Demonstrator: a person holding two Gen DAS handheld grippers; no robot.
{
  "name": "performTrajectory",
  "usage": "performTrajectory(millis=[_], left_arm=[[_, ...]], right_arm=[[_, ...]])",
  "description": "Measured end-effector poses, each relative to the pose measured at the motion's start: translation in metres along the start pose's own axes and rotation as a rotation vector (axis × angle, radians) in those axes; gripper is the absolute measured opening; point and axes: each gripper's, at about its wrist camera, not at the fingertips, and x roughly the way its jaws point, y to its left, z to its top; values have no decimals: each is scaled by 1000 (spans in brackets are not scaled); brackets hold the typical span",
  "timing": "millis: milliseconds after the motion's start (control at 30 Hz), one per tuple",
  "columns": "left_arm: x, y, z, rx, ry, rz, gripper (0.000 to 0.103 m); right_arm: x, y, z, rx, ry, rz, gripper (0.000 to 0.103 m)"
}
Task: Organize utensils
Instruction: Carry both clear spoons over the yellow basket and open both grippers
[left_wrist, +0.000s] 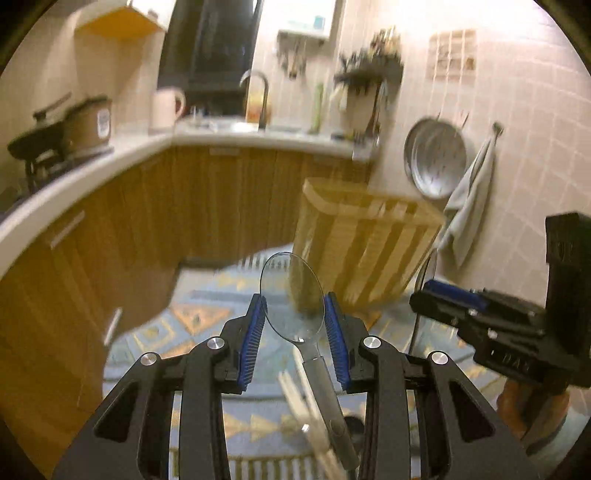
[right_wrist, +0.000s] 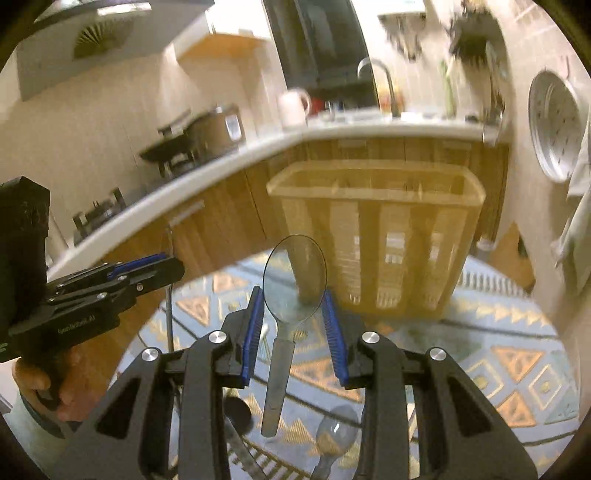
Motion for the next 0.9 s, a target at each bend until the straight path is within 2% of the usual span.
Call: performTrajectory(millis=[100,200,400,467,667,900], left_arm=[[-14,-10,14,18,-87,10,31],[-28,-23,38,48,-205,35,31],[-22,-42,90,63,-348,32,31],[-16,-48,104,64,-375,24,31],[1,-58,134,80,-468,33,31],[51,-60,129,114,-469,81,32]], right_arm=[[-15,1,12,-19,-75,-14,29],[-30,0,28,-27,-144,-25,29],[-61,-12,72,-46,-287,-76,29],[-68,-21,91,-46,-333,-107,29],[-72,-57,138,-62,-446,-272,29],[-37,-93,135,-39,-435,-364,29]])
